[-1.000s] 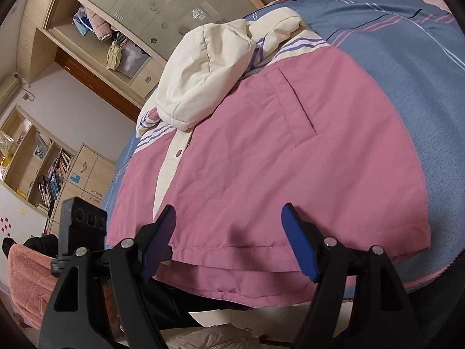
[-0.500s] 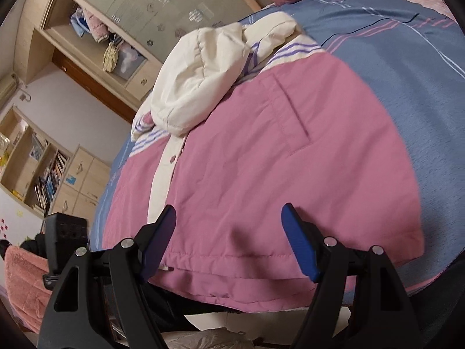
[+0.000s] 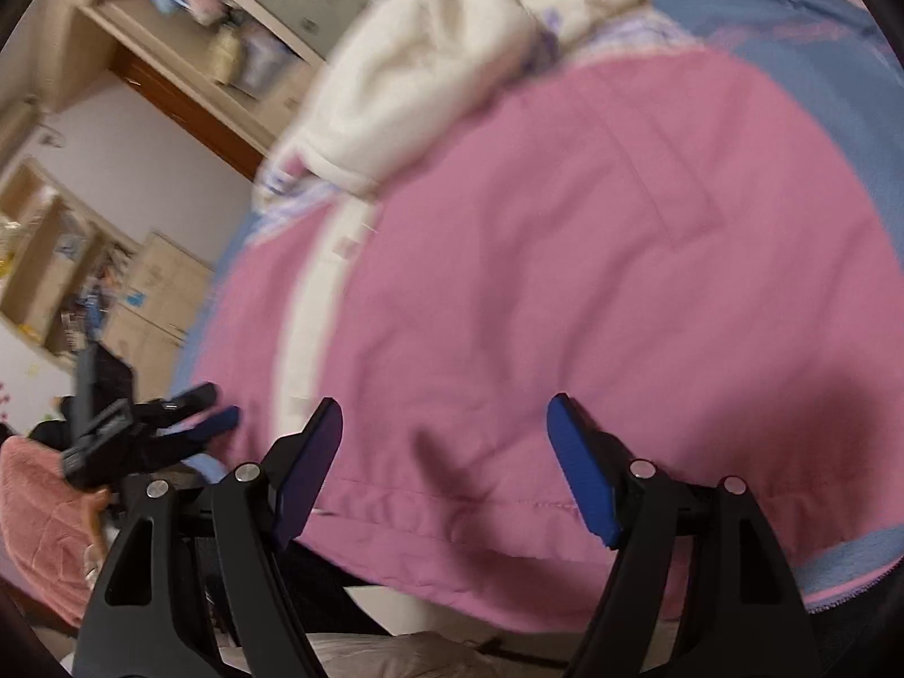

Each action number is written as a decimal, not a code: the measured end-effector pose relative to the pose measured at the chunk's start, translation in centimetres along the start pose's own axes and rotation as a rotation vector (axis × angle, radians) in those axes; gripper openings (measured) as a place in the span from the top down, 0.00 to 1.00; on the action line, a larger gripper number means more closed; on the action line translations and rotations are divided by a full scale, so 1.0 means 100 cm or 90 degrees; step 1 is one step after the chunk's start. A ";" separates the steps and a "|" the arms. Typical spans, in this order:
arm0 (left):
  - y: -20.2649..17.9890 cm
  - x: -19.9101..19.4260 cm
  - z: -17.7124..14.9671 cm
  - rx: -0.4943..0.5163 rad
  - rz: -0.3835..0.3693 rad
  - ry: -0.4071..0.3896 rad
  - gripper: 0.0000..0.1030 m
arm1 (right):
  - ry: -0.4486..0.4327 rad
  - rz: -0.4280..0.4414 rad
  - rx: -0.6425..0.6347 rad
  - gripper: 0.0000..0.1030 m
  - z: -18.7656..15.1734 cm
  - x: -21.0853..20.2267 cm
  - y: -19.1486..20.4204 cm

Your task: Fold large clothes

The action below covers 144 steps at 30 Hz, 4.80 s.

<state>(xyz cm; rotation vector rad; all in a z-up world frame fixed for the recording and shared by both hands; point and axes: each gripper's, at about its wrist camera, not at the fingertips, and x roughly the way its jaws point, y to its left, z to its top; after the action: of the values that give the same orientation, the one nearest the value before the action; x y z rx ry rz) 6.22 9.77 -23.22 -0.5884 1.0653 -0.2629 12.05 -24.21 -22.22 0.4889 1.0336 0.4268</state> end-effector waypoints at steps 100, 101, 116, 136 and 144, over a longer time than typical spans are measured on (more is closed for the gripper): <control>0.031 -0.021 0.018 0.096 0.200 -0.034 0.05 | 0.170 -0.011 -0.386 0.56 0.153 0.272 0.300; 0.027 -0.024 0.018 0.095 0.197 -0.040 0.05 | 0.162 0.002 -0.378 0.56 0.154 0.258 0.296; -0.156 0.046 0.004 0.329 0.004 -0.016 0.05 | -0.088 -0.109 -0.164 0.31 0.147 -0.047 0.027; -0.198 0.161 -0.016 0.368 0.002 0.123 0.04 | -0.027 -0.244 -0.078 0.46 0.230 0.026 -0.077; -0.204 0.136 -0.015 0.355 -0.039 0.097 0.04 | -0.024 -0.150 -0.160 0.46 0.205 -0.004 -0.024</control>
<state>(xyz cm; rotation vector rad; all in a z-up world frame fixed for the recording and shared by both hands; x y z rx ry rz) 12.84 -13.89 -22.20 -0.0992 1.0612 -0.6419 30.30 -30.10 -14.63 0.1469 0.9721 0.3301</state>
